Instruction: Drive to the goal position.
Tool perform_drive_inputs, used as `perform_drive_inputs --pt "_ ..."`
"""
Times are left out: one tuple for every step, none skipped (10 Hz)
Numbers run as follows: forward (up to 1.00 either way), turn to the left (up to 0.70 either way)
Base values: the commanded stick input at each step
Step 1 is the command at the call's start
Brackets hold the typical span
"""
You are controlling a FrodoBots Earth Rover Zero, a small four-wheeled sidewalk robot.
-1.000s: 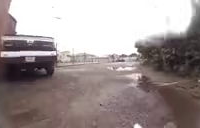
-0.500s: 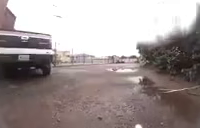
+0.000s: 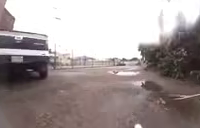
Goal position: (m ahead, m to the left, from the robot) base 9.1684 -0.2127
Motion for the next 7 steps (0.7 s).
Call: perform_drive_inputs --pt "0.7 0.02" --pt "0.7 0.02" --pt "0.7 0.02" --pt "0.7 -0.33" --pt "0.7 -0.33" --pt "0.7 -0.33" --pt "0.7 -0.33"
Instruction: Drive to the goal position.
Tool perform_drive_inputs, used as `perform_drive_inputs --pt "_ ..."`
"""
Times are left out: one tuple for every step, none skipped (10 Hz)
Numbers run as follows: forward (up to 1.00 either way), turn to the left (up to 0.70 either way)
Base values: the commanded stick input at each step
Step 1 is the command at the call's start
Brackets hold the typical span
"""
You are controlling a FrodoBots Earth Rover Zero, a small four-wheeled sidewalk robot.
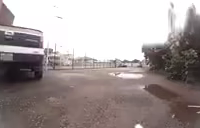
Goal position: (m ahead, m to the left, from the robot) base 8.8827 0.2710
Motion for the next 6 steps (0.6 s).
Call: perform_drive_inputs --pt "0.7 -0.33" --pt "0.7 -0.33" --pt "0.7 0.02" --pt "0.7 0.02" --pt "0.7 0.02" --pt "0.7 0.02"
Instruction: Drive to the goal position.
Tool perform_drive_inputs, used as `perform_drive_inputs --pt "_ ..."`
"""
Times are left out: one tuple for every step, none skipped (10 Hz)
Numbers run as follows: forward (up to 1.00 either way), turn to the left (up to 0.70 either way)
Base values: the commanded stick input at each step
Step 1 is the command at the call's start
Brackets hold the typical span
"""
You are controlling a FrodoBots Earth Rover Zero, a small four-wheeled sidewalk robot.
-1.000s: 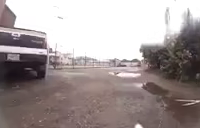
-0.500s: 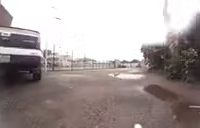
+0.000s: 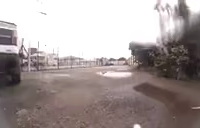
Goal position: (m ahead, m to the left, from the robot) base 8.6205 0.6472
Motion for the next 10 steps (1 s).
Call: perform_drive_inputs --pt "0.7 0.02" --pt "0.7 0.02" --pt "0.7 0.02" --pt "0.7 0.02" --pt "0.7 0.02" --pt "0.7 -0.09" --pt "0.7 -0.33" --pt "0.7 -0.33" --pt "0.7 -0.15" --pt "0.7 0.02"
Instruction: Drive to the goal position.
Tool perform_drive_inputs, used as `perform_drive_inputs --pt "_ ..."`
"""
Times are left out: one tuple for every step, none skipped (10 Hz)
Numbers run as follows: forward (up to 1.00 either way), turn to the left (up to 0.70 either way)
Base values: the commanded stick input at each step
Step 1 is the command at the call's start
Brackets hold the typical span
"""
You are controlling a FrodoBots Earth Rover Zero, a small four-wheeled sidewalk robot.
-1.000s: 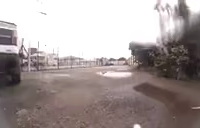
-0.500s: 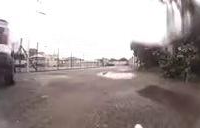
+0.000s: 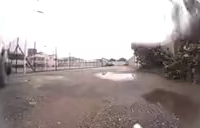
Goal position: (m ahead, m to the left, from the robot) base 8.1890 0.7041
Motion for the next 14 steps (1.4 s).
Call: perform_drive_inputs --pt "0.7 0.02" --pt "0.7 0.02" --pt "0.7 0.02" --pt "0.7 -0.06" --pt "0.7 -0.33" --pt "0.7 -0.33" --pt "0.7 -0.14" --pt "0.7 0.02" --pt "0.7 0.02" --pt "0.7 0.02" --pt "0.7 0.02" --pt "0.7 0.02" --pt "0.7 0.02" --pt "0.7 0.02"
